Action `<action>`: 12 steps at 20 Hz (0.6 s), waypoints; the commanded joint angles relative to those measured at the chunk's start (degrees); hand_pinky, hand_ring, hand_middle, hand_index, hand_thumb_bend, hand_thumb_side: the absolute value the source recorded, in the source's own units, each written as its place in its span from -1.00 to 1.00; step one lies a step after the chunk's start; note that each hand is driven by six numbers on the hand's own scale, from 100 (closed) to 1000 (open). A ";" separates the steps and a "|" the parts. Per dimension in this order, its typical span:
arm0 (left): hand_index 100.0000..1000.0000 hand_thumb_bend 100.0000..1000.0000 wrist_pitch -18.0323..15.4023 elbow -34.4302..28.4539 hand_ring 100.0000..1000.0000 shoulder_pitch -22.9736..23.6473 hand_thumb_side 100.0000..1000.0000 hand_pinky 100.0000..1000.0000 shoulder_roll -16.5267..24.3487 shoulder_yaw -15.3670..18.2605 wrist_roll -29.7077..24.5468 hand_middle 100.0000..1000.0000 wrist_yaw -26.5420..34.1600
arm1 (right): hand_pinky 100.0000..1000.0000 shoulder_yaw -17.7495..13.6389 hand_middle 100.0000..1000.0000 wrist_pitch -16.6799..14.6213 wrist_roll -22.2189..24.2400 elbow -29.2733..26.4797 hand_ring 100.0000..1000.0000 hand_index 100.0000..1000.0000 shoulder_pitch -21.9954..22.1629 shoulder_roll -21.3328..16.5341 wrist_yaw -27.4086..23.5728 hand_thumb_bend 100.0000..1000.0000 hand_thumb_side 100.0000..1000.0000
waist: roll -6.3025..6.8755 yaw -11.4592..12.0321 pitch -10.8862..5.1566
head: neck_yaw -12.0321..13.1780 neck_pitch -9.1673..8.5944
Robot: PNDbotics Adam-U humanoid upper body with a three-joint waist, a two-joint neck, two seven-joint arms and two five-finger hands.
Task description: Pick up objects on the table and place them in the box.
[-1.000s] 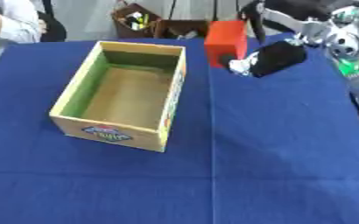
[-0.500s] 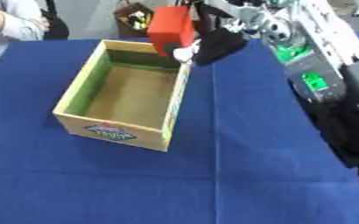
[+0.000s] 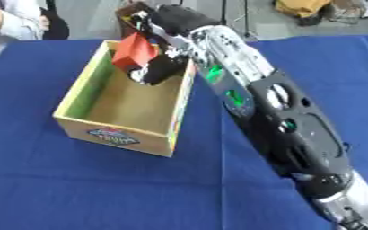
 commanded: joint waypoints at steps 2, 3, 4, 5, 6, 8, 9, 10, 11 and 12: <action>0.45 -0.50 -0.03 -1.01 0.30 -0.59 0.67 -0.12 1.32 0.08 -0.40 0.11 0.24 | 0.48 -1.10 -0.46 -0.32 -2.75 3.73 0.45 -0.36 -1.34 1.97 2.48 -1.00 0.07 | 0.06 0.34 -0.76 | -0.37 -0.72; 0.45 -0.50 -0.02 -1.01 0.30 -0.66 0.67 -0.12 1.31 0.06 -0.44 0.11 0.25 | 0.47 -1.11 -0.45 -0.39 -3.07 4.64 0.45 -0.36 -1.30 2.37 2.91 -1.00 0.08 | 0.01 0.40 -0.66 | -0.44 -0.81; 0.45 -0.50 0.01 -1.01 0.30 -0.75 0.67 -0.12 1.28 0.05 -0.48 0.11 0.25 | 0.47 -1.07 -0.45 -0.48 -3.37 5.58 0.45 -0.36 -1.28 2.78 3.40 -1.00 0.07 | -0.05 0.46 -0.57 | -0.52 -0.91; 0.45 -0.50 0.04 -1.01 0.30 -0.83 0.67 -0.12 1.25 0.03 -0.52 0.11 0.26 | 0.47 -1.05 -0.45 -0.60 -3.67 6.52 0.45 -0.36 -1.24 3.18 3.90 -1.00 0.07 | -0.09 0.50 -0.48 | -0.57 -1.01; 0.45 -0.50 0.06 -1.01 0.30 -0.87 0.67 -0.12 1.24 0.03 -0.55 0.11 0.26 | 0.47 -1.09 -0.45 -0.73 -4.00 7.31 0.45 -0.36 -1.22 3.51 4.34 -1.00 0.07 | -0.11 0.52 -0.43 | -0.59 -1.07; 0.45 -0.50 0.08 -1.01 0.30 -0.91 0.67 -0.12 1.22 0.03 -0.57 0.11 0.27 | 0.47 -1.22 -0.45 -1.02 -4.60 8.28 0.45 -0.36 -1.23 3.84 4.85 -1.00 0.07 | -0.12 0.53 -0.40 | -0.60 -1.12; 0.45 -0.50 0.08 -1.01 0.30 -0.91 0.67 -0.12 1.21 0.03 -0.58 0.11 0.27 | 0.47 -1.27 -0.45 -1.13 -4.81 8.55 0.45 -0.36 -1.23 3.92 4.98 -1.00 0.07 | -0.12 0.54 -0.39 | -0.60 -1.12; 0.45 -0.50 0.09 -1.01 0.30 -0.91 0.67 -0.12 1.21 0.03 -0.58 0.11 0.27 | 0.47 -1.32 -0.45 -1.22 -4.97 8.73 0.45 -0.36 -1.24 3.96 5.05 -1.00 0.07 | -0.12 0.54 -0.39 | -0.60 -1.13; 0.45 -0.50 0.11 -1.01 0.30 -0.92 0.66 -0.12 1.21 0.02 -0.59 0.11 0.27 | 0.47 -1.29 -0.39 -1.21 -4.81 9.27 0.48 -0.28 -0.98 4.23 5.18 -1.00 0.01 | -0.15 0.61 -0.32 | -0.66 -1.17; 0.45 -0.50 0.16 -1.01 0.30 -0.90 0.66 -0.12 1.19 0.01 -0.60 0.11 0.26 | 0.48 -1.29 -0.32 -1.35 -4.49 10.03 0.51 -0.17 -0.86 4.58 5.26 -1.00 0.01 | -0.16 0.65 -0.28 | -0.70 -1.19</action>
